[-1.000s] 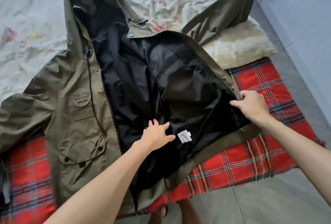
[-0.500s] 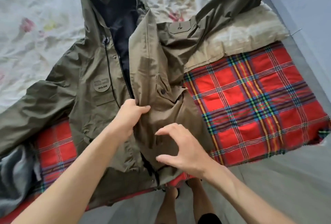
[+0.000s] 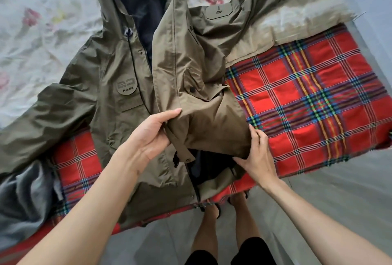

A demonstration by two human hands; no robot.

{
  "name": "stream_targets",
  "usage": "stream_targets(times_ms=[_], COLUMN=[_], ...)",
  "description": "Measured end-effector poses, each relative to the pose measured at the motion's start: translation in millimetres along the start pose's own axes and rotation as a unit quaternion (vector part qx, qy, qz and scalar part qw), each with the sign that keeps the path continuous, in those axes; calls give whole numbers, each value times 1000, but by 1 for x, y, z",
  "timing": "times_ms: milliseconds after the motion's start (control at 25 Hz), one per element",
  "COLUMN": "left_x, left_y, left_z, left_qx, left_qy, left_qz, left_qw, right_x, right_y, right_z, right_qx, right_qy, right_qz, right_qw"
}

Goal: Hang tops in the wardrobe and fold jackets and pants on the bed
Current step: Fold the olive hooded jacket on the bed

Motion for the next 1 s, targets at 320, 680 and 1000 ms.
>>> stream_targets(times_ms=[320,680,1000], left_x=[34,150,170], left_y=[48,97,110], left_z=[9,53,46], left_qx=[-124,-197,-161], left_qy=[-67,-11,-53], left_qz=[236,410,449], left_qw=[961,891,878], right_x=[-8,-62,-47], right_y=[100,57,57], right_z=[-8,-23,-29], right_qx=[-171,52,59], right_qy=[-55,-41,99], right_qz=[226,-26,-110], right_qw=[957,997,987])
Point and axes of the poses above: each hand's wrist, its own z-axis towards the middle knuckle, its own y-axis out of the back of the hand, x = y × z, the point moved 10 cm from there along z, towards the middle knuckle, and after that the axes turned 13 degrees about z, right-handed, at the moved point
